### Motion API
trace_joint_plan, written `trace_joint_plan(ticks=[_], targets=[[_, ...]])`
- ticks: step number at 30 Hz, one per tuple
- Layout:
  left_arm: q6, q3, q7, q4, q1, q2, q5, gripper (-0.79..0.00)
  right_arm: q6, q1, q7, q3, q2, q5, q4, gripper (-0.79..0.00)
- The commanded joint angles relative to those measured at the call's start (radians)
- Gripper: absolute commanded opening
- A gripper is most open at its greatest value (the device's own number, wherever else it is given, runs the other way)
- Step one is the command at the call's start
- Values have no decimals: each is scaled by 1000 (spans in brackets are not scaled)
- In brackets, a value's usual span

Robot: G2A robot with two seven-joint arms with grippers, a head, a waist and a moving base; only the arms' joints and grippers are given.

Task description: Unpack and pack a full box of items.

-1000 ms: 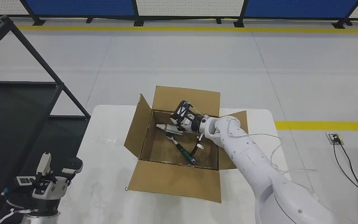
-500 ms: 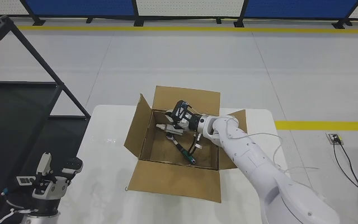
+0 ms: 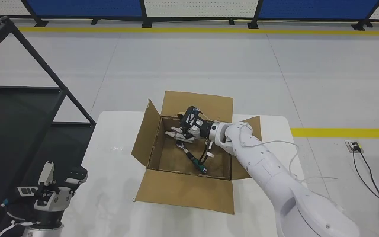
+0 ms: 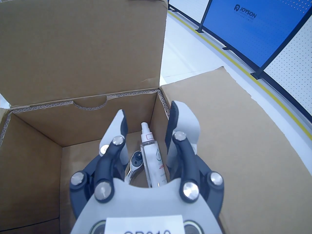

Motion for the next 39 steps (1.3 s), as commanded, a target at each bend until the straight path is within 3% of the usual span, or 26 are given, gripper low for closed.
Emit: trace_joint_plan(ticks=[1, 10, 18, 25, 29, 33, 39], targets=[[0, 0, 0, 0, 0, 0, 0, 0, 4, -5, -1, 3, 1, 4, -8, 0], [0, 0, 0, 0, 0, 0, 0, 0, 57, -22, -149, 32, 70, -109, -153, 0], [0, 0, 0, 0, 0, 0, 0, 0, 123, -126, -139, 128, 199, -216, -443, 0], [0, 0, 0, 0, 0, 0, 0, 0, 182, -367, 61, 368, 367, -317, -933, 0], [0, 0, 0, 0, 0, 0, 0, 0, 172, -539, 223, 522, 435, -367, -1209, 0], [0, 0, 0, 0, 0, 0, 0, 0, 182, -606, 400, 574, 452, -388, -1332, 0], [0, 0, 0, 0, 0, 0, 0, 0, 134, -473, 620, 477, 409, -301, -1248, 0]])
